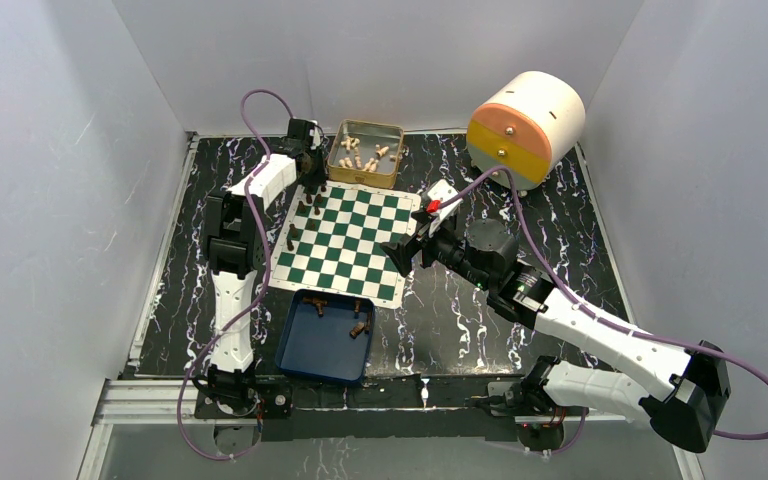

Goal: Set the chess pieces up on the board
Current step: Place the chess piece on the chessboard.

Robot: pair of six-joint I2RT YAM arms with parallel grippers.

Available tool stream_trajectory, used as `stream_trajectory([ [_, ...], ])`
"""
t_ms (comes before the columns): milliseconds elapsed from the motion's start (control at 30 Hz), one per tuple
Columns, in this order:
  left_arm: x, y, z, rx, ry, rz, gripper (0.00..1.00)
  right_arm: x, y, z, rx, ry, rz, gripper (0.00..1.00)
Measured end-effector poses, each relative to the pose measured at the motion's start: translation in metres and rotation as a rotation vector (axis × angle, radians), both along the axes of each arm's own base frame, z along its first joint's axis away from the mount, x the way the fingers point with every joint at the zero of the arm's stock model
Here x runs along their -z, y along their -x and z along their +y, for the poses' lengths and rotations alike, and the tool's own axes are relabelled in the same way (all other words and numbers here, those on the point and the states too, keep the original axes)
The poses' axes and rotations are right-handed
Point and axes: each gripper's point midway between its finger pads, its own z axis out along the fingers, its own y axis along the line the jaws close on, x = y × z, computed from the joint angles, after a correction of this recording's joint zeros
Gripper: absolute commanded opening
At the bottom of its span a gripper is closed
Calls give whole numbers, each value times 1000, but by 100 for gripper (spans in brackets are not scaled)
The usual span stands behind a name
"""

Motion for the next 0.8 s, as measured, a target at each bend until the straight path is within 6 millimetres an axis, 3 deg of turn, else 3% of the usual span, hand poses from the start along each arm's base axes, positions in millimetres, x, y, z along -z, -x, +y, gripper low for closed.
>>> stream_trajectory([
  [100, 0, 0, 0, 3, 6, 2, 1, 0, 0, 0, 0, 0, 0, 99],
  [333, 0, 0, 0, 4, 7, 4, 20, 0, 0, 0, 0, 0, 0, 99],
  [567, 3, 6, -4, 19, 21, 35, 26, 0, 0, 0, 0, 0, 0, 99],
  [800, -14, -5, -9, 1, 61, 0, 29, 0, 0, 0, 0, 1, -1, 99],
])
